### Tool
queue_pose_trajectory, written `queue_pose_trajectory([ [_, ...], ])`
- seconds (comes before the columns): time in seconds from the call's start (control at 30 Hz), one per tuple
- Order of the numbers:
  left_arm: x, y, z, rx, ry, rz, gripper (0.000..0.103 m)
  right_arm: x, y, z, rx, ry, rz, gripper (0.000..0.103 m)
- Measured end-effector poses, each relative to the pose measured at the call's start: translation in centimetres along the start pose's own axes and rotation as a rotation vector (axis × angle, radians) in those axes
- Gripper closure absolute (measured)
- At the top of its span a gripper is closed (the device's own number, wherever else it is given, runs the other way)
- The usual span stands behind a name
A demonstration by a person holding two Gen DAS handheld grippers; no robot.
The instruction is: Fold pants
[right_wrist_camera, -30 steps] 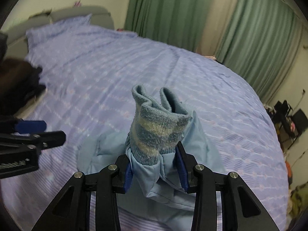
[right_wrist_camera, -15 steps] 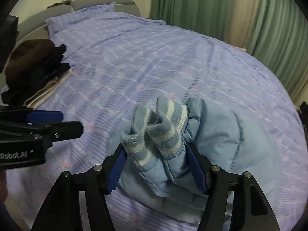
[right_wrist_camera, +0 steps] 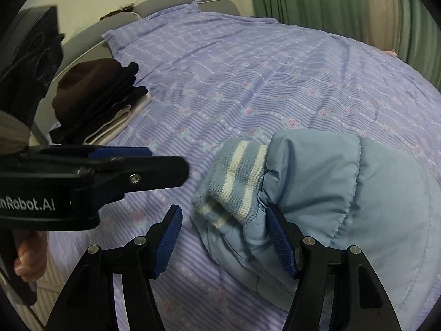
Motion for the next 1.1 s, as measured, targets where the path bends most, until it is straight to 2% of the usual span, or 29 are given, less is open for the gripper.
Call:
queue_pose_trajectory([
  [0.03, 0.1, -0.1, -0.4, -0.003, 0.012, 0.006, 0.046, -0.2, 0.0, -0.1, 0.011, -0.012, -0.002, 0.038],
  [0.13, 0.1, -0.6, -1.3, -0.008, 0.049, 0.005, 0.036, -0.5, 0.2, -0.1, 0.009, -0.039, -0.002, 0.038],
  [0.23, 1.3, -0.7, -1.9, -0.041, 0.113, 0.043, 0.035, -0.8, 0.4, -0.2, -0.004, -0.054, -0.005, 0.038],
  [0.43, 4.9, 0.9, -0.8, -0.050, 0.029, 0.121, 0.036, -1.6, 0.6, -0.6, 0.007, -0.061, -0.002, 0.039],
  [0.53, 5.1, 1.0, -0.4, -0.090, 0.016, 0.115, 0.035, -3.6, 0.8, -0.8, 0.008, -0.057, 0.010, 0.039],
  [0.6, 5.0, 1.1, -0.1, -0.114, 0.002, 0.113, 0.034, -6.1, 0.6, -1.8, 0.019, -0.003, -0.027, 0.039],
  [0.67, 4.8, 1.6, 0.1, -0.124, -0.024, 0.103, 0.033, -9.2, 0.2, -5.1, 0.074, 0.163, -0.098, 0.027],
  [0.7, 4.7, 1.8, 0.1, -0.128, -0.036, 0.099, 0.033, -10.4, 0.2, -6.9, 0.115, 0.246, -0.130, 0.016],
  [0.73, 4.7, 2.1, 0.3, -0.141, -0.049, 0.092, 0.032, -12.0, 0.4, -9.6, 0.186, 0.356, -0.181, 0.015],
  [0.8, 4.8, 2.3, 0.3, -0.172, -0.056, 0.083, 0.031, -13.2, 1.8, -13.7, 0.324, 0.435, -0.207, 0.015],
  [0.87, 4.6, 2.7, 0.6, -0.197, -0.062, 0.076, 0.030, -12.4, 3.5, -16.3, 0.444, 0.410, -0.171, 0.015],
  [0.93, 4.6, 3.0, 0.6, -0.200, -0.071, 0.071, 0.029, -11.1, 5.0, -18.0, 0.556, 0.335, -0.159, 0.015],
  [1.1, 4.3, 2.7, 0.3, -0.204, -0.090, 0.066, 0.030, -7.9, 6.5, -18.9, 0.646, 0.248, -0.120, 0.015],
])
Point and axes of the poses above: each gripper's, at about its wrist camera, not at the fingertips, and x roughly the way its jaws point, z to its left, y to its underside, the point moved 9 cm from there along x, roughly the way its jaws point, and after that the axes turned 9 degrees about -z, right-handed, at the moved point
